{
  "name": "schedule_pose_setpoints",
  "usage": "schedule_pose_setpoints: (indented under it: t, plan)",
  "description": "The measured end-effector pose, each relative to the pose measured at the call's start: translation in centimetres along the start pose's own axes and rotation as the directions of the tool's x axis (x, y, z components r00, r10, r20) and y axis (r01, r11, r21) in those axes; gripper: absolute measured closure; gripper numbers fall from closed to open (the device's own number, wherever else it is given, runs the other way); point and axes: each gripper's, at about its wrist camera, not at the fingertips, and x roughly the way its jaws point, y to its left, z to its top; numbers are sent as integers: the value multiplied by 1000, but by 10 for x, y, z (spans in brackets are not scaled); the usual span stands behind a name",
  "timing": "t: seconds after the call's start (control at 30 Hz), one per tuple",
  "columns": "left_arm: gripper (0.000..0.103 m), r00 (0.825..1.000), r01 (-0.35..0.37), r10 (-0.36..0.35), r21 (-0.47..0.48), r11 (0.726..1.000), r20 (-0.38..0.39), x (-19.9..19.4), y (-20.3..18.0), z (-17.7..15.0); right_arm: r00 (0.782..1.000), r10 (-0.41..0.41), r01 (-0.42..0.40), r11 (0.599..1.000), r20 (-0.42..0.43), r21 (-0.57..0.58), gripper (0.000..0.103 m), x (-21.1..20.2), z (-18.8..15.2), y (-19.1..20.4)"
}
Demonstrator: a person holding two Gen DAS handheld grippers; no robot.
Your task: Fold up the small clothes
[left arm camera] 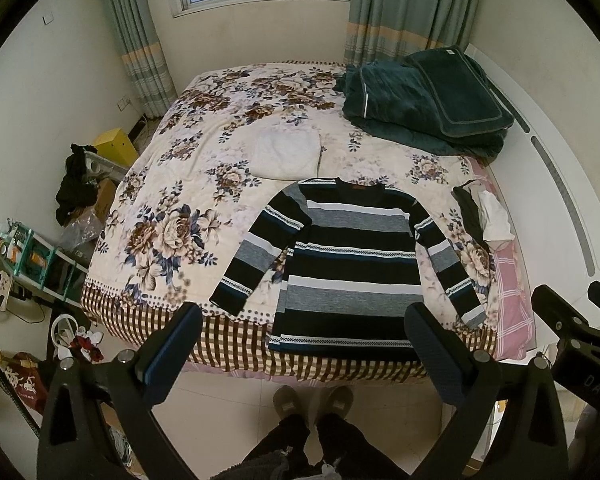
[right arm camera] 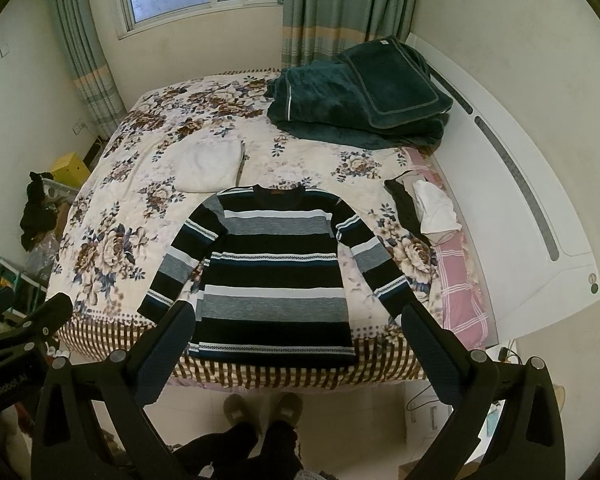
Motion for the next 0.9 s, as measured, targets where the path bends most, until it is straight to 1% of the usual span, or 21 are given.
schedule_pose_setpoints:
  t: [0.27,0.3,0.43,0.5,0.53,0.6,0.67,0.77,0.83,0.9]
  plan:
    - [0,1000,0,0,-2,1000,2,1,-1,0,1000,-2,2,1000,1,0,0,0,0,1]
    - [0,1000,-2,2,-3,1000,1,-2,-6,7,1000,0,0,1000,-1,0,0,1,0,0]
    - [0,1000,1,-1,-2,1000,-3,-3,-7,9,1000,4,-4,1000,0,2,0,2,-1,0]
    - [0,1000,1,-1,1,1000,-3,0,-7,15,1000,11,-11,1000,-5,12,0,-4,4,5]
    - [0,1000,-5,5,2,1000,5,2,-7,17,1000,15,-15,1000,-6,20,0,-4,5,5]
    - [0,998,-41,41,1,999,40,15,-7,26,999,39,-38,998,-15,54,0,1,8,1]
    - [0,995,-80,80,2,997,68,37,-7,33,998,54,-51,994,-29,101,0,15,9,-8]
    - [0,991,-112,110,19,994,81,83,-9,42,998,20,-7,979,-62,206,0,60,2,-45]
    - [0,991,-110,107,26,994,86,119,-11,47,996,-21,47,955,-90,292,0,100,-7,-76]
    - [0,991,-113,110,35,993,75,148,-16,52,991,-45,90,918,-124,387,2,139,-19,-114]
